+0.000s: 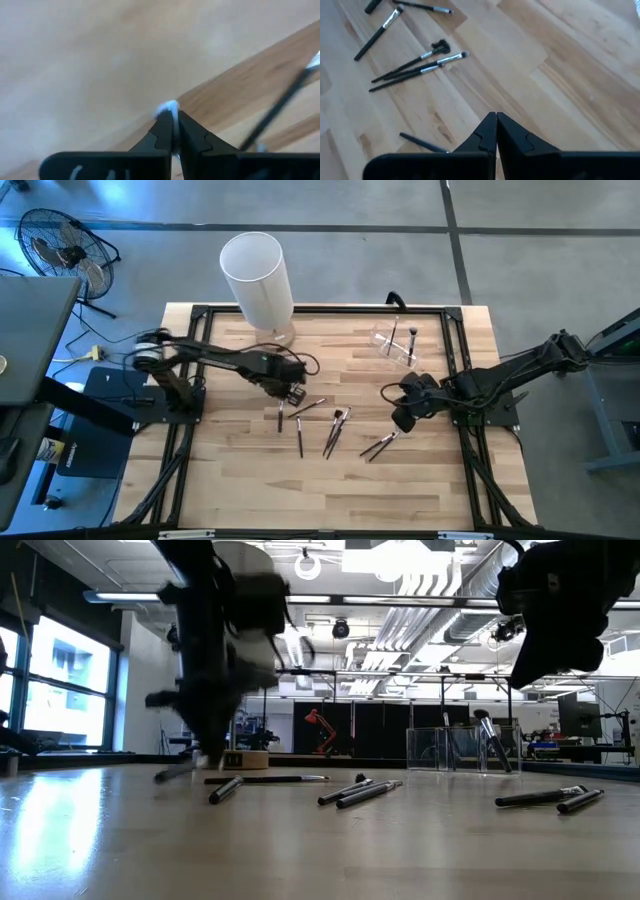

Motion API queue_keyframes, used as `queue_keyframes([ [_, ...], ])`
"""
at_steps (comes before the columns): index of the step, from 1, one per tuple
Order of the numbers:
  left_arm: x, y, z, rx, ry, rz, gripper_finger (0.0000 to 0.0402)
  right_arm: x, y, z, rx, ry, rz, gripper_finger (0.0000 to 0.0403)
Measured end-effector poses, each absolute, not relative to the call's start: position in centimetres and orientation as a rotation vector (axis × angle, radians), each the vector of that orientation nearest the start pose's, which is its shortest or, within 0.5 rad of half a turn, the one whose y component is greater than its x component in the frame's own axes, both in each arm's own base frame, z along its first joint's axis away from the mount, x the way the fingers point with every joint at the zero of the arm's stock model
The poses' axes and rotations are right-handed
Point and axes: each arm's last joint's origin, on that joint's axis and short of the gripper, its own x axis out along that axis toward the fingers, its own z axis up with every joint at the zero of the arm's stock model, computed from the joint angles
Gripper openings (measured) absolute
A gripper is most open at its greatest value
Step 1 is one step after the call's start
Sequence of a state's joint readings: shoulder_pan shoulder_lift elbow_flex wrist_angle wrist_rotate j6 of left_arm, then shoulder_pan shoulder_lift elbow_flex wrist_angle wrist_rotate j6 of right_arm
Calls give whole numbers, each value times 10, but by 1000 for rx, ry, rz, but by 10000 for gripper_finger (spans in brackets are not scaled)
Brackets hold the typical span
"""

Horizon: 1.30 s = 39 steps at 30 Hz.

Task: Put items in baskets/containers
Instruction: Put the powder brush into the transparent organizer

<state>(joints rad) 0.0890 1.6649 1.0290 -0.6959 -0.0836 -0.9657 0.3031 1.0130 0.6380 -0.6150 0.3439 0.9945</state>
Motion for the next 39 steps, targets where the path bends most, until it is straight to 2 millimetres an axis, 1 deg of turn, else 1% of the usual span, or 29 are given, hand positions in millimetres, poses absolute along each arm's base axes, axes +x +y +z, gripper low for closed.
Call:
queue_keyframes([
  [3,290,22,211,-768,993,765,5,178,44,215,590,785,-505,15],
  [7,272,14,247,-711,823,769,4,183,44,219,573,716,-501,28],
  [10,255,8,276,-643,685,741,3,189,43,224,547,644,-462,42],
  [14,249,-2,306,-521,504,623,2,203,39,238,478,488,-394,61],
  [16,251,-6,316,-472,427,561,2,210,36,247,433,404,-342,67],
  [19,256,-13,326,-391,354,485,2,218,30,262,376,271,-279,69],
  [21,259,-16,332,-353,300,444,2,222,27,272,346,212,-245,70],
  [23,268,-17,334,-324,253,410,1,228,24,283,330,180,-215,70],
  [26,275,-19,335,-282,217,360,1,243,21,295,290,186,-168,70],
  [28,276,-19,344,-278,152,334,1,254,21,302,264,192,-136,74],
  [31,280,-20,344,-248,135,327,1,272,20,313,236,203,-95,86],
  [33,281,-20,343,-220,131,324,1,283,20,313,234,243,-71,99],
  [36,280,-20,351,-189,80,308,1,297,20,315,239,275,-32,125],
  [39,281,-20,351,-154,75,296,1,310,21,319,217,267,-16,148],
])
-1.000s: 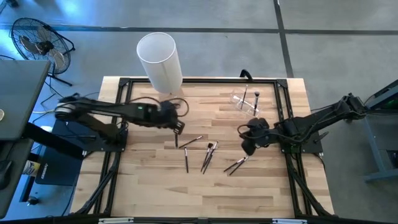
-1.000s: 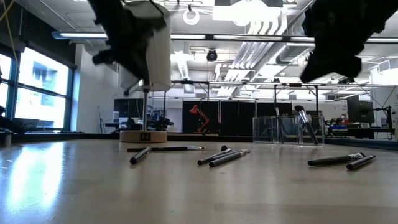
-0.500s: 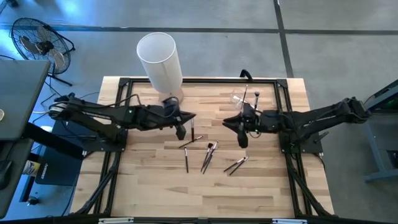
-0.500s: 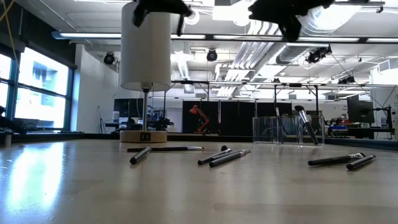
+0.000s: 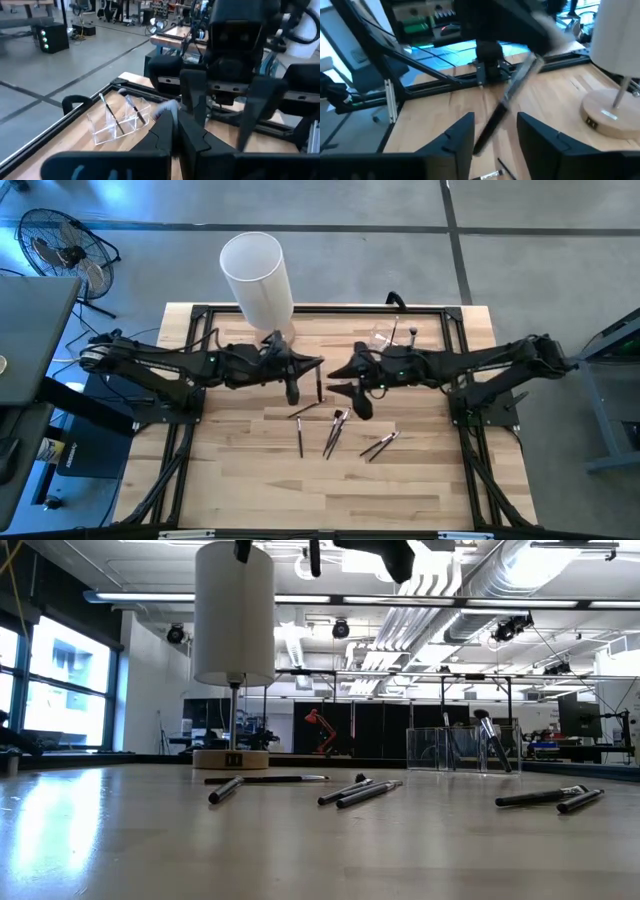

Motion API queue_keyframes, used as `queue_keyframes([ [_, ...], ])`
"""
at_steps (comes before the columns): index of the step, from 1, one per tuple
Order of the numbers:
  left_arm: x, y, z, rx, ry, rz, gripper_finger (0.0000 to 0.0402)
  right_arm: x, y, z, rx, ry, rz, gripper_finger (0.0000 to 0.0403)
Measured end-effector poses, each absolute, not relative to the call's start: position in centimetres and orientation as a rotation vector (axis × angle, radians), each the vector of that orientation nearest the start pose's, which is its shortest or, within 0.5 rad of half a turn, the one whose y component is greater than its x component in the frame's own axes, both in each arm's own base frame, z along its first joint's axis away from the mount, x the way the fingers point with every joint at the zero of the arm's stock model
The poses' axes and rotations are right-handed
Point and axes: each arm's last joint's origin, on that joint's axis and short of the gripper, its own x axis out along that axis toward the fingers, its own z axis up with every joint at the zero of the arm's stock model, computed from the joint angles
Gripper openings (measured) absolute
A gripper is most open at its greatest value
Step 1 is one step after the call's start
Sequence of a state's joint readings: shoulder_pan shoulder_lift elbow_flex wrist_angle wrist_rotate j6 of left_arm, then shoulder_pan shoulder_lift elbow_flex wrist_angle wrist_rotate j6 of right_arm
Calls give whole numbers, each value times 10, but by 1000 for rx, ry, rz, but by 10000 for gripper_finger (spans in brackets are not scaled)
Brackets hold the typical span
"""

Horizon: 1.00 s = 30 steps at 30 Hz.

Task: Put items in baskets/containers
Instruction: Put the powder brush into the transparent organizer

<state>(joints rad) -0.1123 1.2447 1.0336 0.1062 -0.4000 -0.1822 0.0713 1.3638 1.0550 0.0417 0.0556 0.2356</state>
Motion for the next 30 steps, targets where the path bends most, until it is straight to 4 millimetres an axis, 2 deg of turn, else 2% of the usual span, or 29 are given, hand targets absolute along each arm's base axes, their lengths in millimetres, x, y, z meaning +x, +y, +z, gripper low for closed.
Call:
queue_keyframes([
  [6,281,-25,357,-51,35,234,1,330,21,320,182,274,-61,164],
  [12,281,-31,358,37,32,211,1,335,17,326,186,237,-72,161],
  [16,281,-31,359,81,31,214,1,336,15,329,201,203,-65,124],
  [21,281,-31,359,117,36,213,1,337,15,330,185,196,-66,39],
  [26,281,-31,359,160,41,201,4,336,14,330,173,196,-86,37],
  [30,281,-30,358,160,48,208,43,336,13,328,177,206,-130,37],
])
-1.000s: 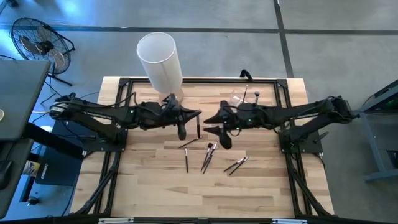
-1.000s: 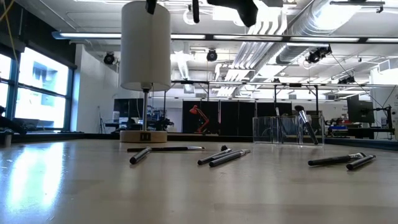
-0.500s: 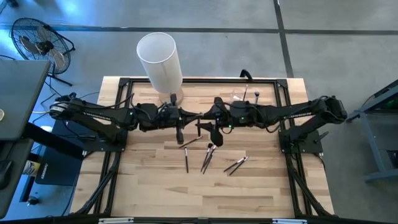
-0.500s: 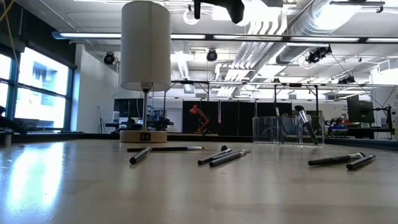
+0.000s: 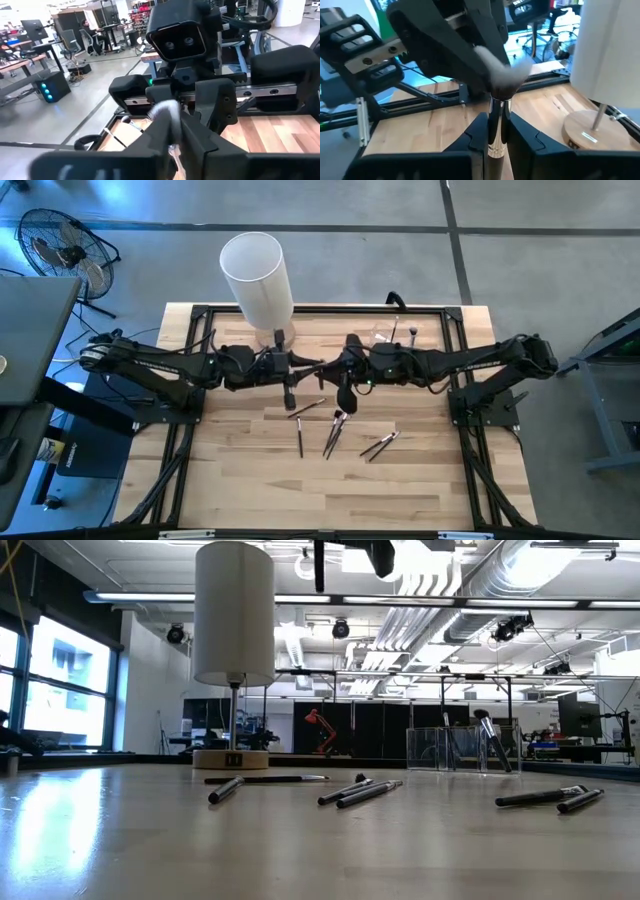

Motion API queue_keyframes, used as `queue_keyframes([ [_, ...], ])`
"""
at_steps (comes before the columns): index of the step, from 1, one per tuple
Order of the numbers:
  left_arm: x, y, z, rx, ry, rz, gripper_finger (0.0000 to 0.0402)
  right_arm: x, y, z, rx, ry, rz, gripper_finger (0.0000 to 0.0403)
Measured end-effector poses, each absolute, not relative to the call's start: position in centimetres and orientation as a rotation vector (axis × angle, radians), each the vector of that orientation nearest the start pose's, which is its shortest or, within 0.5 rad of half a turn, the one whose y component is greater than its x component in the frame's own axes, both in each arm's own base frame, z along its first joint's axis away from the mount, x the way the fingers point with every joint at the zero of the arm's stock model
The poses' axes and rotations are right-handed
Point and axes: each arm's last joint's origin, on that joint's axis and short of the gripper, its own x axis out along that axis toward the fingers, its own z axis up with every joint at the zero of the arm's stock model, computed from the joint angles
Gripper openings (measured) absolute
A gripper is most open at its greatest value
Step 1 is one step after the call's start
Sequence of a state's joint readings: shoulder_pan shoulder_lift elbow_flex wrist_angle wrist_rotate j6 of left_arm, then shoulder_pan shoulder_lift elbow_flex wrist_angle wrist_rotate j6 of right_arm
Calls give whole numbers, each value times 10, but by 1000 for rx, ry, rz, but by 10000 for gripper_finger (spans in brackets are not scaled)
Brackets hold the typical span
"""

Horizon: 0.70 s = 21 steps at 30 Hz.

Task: Put items in baskets/containers
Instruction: Put the powder brush into the transparent organizer

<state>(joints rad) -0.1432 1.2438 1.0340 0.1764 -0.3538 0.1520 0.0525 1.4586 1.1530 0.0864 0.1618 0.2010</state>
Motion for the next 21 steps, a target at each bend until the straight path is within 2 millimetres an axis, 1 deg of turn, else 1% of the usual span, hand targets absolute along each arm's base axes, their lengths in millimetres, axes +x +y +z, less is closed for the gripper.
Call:
queue_keyframes([
  [3,281,-31,358,162,51,200,88,335,12,327,185,219,-183,37],
  [6,281,-30,358,162,52,215,131,334,9,322,198,255,-280,37],
  [10,271,-20,366,133,30,281,173,327,5,318,203,295,-433,37],
  [13,258,-10,372,80,50,317,186,318,1,315,203,332,-560,37],
  [16,247,-2,372,50,94,337,188,301,-2,310,210,343,-661,37],
  [18,239,2,370,45,148,348,188,287,-4,309,229,315,-711,37],
  [21,235,7,369,27,174,370,188,259,-11,302,250,285,-790,37],
])
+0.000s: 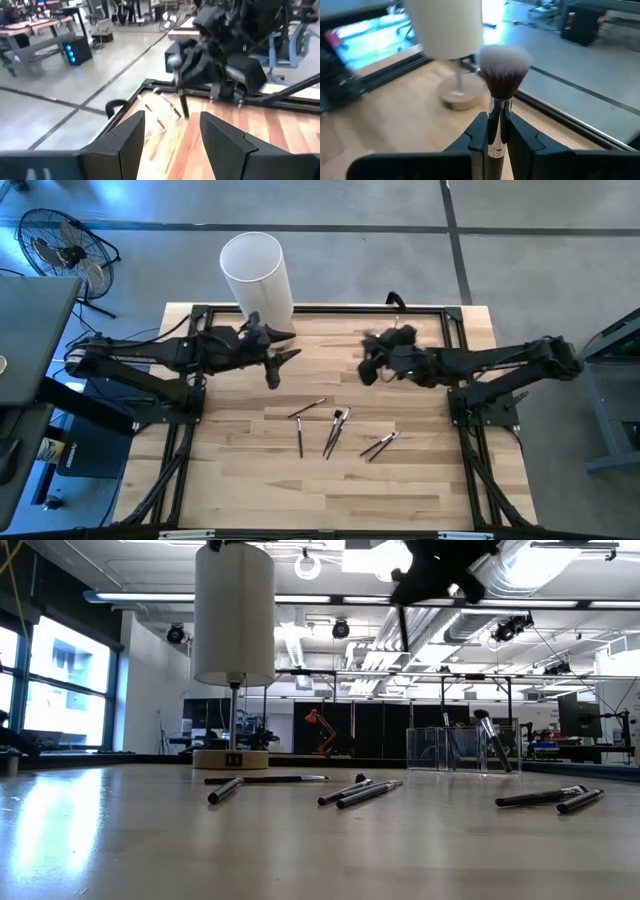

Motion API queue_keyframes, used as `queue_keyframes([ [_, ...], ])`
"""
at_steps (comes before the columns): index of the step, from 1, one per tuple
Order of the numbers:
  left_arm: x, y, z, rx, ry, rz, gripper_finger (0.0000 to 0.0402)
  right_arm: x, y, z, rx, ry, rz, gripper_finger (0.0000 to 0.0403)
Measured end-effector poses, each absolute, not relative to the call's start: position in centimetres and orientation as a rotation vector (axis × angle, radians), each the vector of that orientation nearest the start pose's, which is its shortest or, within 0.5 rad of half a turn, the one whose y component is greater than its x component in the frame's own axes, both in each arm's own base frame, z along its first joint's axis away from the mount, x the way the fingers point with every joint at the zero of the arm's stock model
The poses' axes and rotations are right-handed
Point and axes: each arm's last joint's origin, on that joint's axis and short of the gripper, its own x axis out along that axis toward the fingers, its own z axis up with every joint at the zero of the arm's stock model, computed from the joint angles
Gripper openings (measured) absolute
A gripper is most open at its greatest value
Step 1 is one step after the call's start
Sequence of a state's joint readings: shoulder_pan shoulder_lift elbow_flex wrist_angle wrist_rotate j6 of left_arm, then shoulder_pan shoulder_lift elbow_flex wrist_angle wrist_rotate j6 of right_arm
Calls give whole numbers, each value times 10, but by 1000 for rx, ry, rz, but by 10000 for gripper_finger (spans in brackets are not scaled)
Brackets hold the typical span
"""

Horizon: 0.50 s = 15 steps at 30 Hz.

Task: Put items in baskets/containers
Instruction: Put the powder brush into the transparent organizer

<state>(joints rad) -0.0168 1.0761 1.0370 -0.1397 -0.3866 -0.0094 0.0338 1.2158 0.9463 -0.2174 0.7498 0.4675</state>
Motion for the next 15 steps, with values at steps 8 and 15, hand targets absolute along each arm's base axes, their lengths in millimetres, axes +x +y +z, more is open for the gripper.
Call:
queue_keyframes([
  [8,228,13,360,-20,269,432,188,194,-41,276,275,234,-993,37],
  [15,226,32,359,-126,256,514,188,163,-65,243,304,284,-1105,37],
])
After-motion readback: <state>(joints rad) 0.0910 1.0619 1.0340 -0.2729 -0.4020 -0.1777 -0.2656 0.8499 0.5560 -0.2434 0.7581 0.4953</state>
